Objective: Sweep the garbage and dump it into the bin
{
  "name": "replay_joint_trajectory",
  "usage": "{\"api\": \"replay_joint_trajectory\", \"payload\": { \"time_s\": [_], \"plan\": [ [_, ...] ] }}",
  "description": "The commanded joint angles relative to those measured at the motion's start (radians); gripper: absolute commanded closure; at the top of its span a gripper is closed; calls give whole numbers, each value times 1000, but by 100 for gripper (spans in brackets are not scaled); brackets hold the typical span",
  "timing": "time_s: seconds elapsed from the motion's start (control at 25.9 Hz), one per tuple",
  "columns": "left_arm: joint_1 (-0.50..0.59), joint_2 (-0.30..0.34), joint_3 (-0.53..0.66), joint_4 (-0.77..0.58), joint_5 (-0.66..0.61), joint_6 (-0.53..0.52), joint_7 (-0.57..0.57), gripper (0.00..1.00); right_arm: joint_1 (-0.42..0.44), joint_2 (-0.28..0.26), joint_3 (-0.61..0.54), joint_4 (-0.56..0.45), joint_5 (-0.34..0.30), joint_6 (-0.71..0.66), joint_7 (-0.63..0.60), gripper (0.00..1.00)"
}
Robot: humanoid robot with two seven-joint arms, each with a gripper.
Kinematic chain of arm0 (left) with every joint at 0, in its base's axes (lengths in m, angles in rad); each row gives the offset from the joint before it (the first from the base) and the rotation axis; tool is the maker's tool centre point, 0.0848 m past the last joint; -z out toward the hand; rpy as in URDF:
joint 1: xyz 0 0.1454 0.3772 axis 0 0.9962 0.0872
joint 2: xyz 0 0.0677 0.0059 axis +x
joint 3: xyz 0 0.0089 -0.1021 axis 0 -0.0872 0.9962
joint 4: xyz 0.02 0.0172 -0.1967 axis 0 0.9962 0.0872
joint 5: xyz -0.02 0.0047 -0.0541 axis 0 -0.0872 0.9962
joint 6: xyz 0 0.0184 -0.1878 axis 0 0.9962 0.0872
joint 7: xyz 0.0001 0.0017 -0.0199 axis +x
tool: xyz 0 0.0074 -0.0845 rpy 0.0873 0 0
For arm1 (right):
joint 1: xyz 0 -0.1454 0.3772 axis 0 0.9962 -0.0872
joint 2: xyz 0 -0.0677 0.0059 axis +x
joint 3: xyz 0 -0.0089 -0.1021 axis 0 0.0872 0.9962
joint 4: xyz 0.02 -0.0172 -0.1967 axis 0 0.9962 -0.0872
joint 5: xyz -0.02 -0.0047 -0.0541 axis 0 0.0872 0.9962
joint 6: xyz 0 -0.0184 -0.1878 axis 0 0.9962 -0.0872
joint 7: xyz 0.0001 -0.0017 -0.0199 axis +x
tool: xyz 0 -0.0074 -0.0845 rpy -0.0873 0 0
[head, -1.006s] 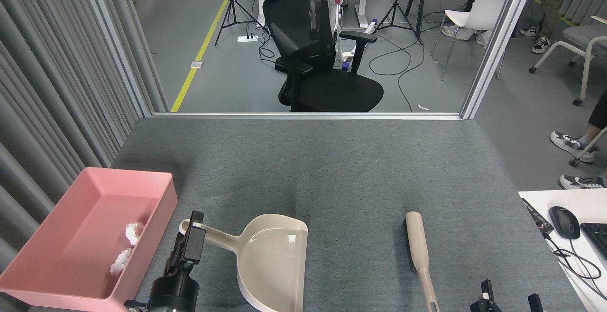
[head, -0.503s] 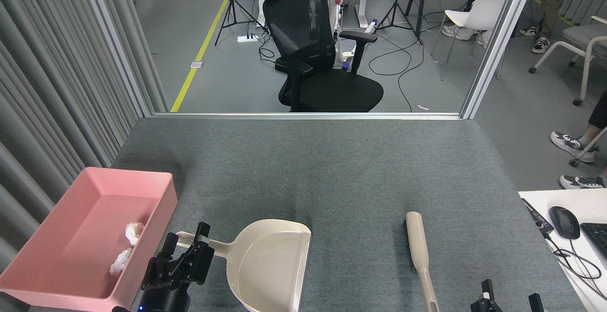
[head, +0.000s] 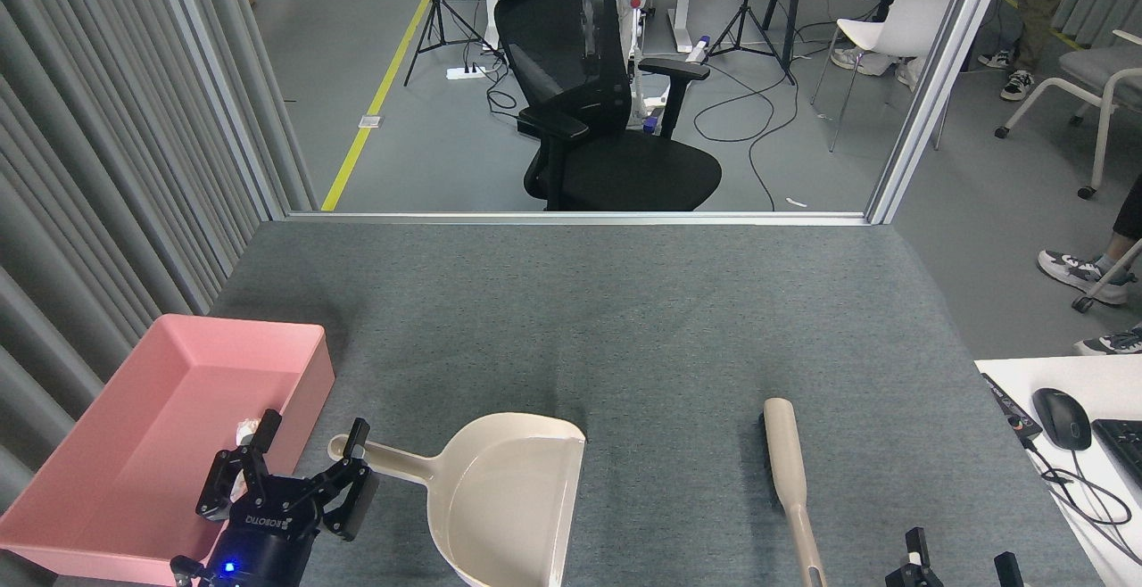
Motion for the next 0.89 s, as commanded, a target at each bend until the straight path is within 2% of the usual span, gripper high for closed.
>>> {"api": "replay_joint_trajectory", "payload": {
  "time_s": [0.0,0.39,0.66,0.85],
  "plan": [
    [-2,19,3,-1,-135,-2,54,1,5,-5,-2,-14,3,-13,43,0],
    [41,62,2,1,-146,-45,66,1,-1,-13,-8,-40,3,-28,86,0],
    [60,60,0,1,-146,-68,82,1,-2,-28,-5,-40,10,-30,86,0],
    [115,63,8,-1,-145,-97,-1,1,-1,-25,-8,-43,10,-80,80,0]
  ]
}}
